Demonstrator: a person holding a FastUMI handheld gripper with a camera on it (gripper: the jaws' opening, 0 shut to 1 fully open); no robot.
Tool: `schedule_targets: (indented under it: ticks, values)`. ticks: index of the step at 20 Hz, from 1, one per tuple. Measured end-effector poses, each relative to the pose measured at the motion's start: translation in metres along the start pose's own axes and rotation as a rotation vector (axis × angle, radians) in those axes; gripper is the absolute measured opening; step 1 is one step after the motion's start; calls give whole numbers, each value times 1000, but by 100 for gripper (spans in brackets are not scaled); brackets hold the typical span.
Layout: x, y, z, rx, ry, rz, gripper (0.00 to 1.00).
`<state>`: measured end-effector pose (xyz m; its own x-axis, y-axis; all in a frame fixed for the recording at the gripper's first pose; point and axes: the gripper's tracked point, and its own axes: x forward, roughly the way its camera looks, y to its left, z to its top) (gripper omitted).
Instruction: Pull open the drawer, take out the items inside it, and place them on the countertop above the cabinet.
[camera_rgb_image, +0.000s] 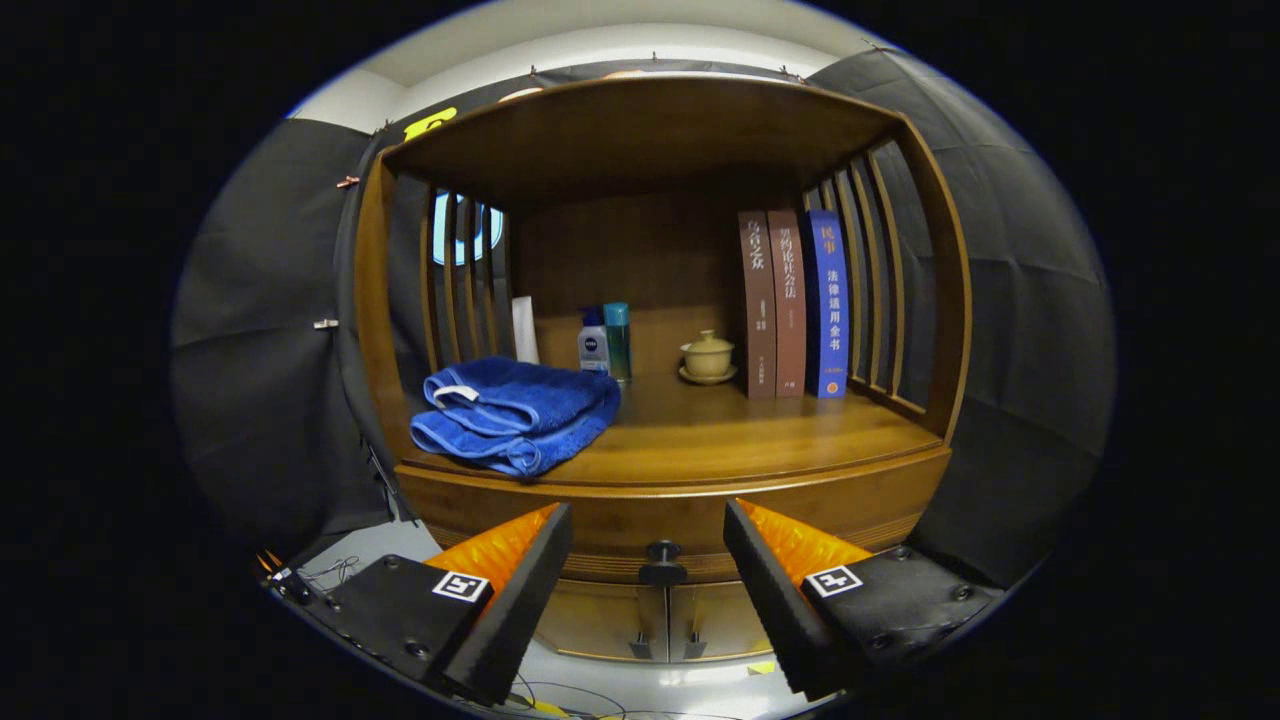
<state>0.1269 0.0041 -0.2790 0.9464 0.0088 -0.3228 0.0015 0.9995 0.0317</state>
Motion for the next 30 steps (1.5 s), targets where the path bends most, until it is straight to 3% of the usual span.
schedule_targets:
  ticks: [10, 13, 14, 16, 18, 23, 30]
  values:
    - [55, -15, -56, 7, 97, -54, 97]
    - [68, -19, -78, 3, 162, -71, 82]
    - [71, -18, -85, 6, 187, -64, 70]
    - [69, -16, -87, -2, 216, -65, 67]
    - [69, -14, -90, -15, 211, -69, 51]
    - [72, -16, -90, -25, 217, -70, 37]
    - [54, -14, -92, -24, 234, -69, 37]
